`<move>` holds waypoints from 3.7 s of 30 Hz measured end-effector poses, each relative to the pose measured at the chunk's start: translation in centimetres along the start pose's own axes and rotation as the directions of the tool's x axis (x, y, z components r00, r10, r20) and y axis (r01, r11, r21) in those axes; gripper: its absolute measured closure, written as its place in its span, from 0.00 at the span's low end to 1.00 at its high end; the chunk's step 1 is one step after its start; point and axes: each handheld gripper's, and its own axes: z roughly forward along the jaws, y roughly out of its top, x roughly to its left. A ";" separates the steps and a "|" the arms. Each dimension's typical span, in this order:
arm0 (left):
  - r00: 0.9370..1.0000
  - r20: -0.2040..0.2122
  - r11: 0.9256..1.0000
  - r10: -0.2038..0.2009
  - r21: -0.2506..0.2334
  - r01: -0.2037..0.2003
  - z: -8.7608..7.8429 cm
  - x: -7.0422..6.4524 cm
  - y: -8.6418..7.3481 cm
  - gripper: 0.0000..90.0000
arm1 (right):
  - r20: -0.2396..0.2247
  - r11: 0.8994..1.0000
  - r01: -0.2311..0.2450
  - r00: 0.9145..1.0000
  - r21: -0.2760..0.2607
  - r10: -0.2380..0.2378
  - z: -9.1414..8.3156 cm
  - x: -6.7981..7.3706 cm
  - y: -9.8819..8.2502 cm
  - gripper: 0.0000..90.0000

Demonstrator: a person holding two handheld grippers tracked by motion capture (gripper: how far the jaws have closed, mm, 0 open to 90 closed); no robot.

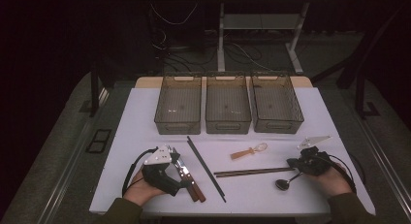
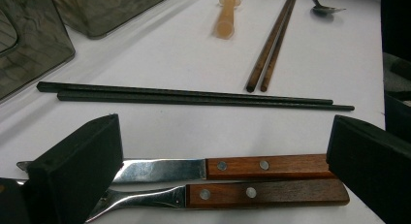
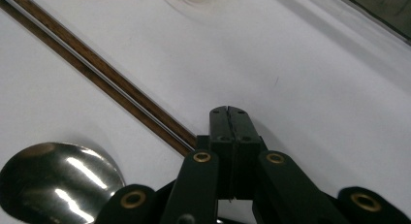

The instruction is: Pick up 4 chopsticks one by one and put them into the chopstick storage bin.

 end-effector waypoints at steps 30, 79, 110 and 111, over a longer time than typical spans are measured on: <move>1.000 -0.001 1.000 -0.003 -0.002 0.003 0.1 -0.1 0.0 0.00 | -0.239 0.965 0.222 0.938 -0.138 -0.250 1.9 7.9 5.7 0.77; 1.000 0.003 1.000 0.004 -0.006 -0.004 0.0 -0.1 0.0 0.00 | -0.256 0.891 0.433 0.853 -0.139 -0.454 9.2 12.6 11.5 0.84; 1.000 0.008 1.000 -0.006 -0.009 0.006 0.1 0.0 0.0 0.00 | -0.192 0.951 0.226 0.945 -0.209 -0.266 1.3 5.8 6.4 0.71; 1.000 0.008 1.000 -0.006 -0.009 0.006 0.1 0.0 0.0 0.00 | -0.195 0.954 0.220 0.946 -0.204 -0.260 1.1 5.5 6.0 0.74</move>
